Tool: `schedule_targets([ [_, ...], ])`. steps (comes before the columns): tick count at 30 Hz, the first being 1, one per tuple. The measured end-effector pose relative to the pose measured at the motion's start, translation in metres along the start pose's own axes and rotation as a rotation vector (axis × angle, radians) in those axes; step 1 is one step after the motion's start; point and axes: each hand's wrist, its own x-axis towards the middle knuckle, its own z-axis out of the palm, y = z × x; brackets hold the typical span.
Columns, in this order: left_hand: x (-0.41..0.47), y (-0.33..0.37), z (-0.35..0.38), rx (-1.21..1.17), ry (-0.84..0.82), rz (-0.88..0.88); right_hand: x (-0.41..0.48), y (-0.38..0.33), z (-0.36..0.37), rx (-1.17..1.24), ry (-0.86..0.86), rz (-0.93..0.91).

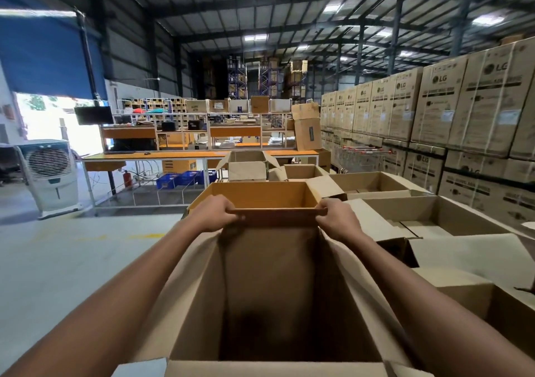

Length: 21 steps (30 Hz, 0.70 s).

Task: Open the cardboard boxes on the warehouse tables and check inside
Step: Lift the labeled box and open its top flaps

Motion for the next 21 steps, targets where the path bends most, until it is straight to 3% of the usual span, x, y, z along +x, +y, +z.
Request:
schedule_targets([
  [4, 0.031, -0.004, -0.003, -0.195, 0.23, -0.071, 0.032, -0.01, 0.01, 0.121, 0.251, 0.032],
  [7, 0.049, -0.003, 0.011, -0.197, 0.415, -0.148, 0.043, -0.009, 0.034, 0.103, 0.231, 0.003],
  [9, 0.059, -0.008, 0.024, -0.209, 0.44, -0.154, 0.047, 0.002, 0.054, 0.017, 0.138, 0.0],
  [11, 0.065, -0.014, 0.046, -0.134, 0.366, -0.185, 0.052, 0.015, 0.069, -0.112, 0.006, 0.013],
  [16, 0.074, -0.028, 0.078, 0.052, -0.025, -0.309, 0.062, 0.024, 0.08, -0.289, -0.248, 0.039],
  [21, 0.082, -0.033, 0.089, 0.187, -0.063, -0.347, 0.072, 0.031, 0.094, -0.363, -0.304, 0.057],
])
